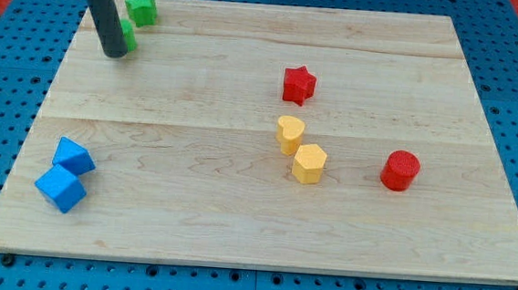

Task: Slide the yellow blocks diagonal to the red star at the center

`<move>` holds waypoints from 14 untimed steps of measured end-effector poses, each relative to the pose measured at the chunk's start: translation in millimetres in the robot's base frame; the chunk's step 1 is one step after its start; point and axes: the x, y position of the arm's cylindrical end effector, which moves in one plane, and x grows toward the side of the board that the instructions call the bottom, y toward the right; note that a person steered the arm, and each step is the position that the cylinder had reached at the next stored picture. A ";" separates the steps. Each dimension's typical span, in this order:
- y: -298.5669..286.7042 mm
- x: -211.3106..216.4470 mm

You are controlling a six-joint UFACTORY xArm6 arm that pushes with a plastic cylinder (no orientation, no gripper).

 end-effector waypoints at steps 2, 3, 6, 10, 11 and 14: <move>15.0 -14.2; 85.5 -7.9; 168.7 101.0; 302.4 305.8; 348.1 304.3; 271.0 180.7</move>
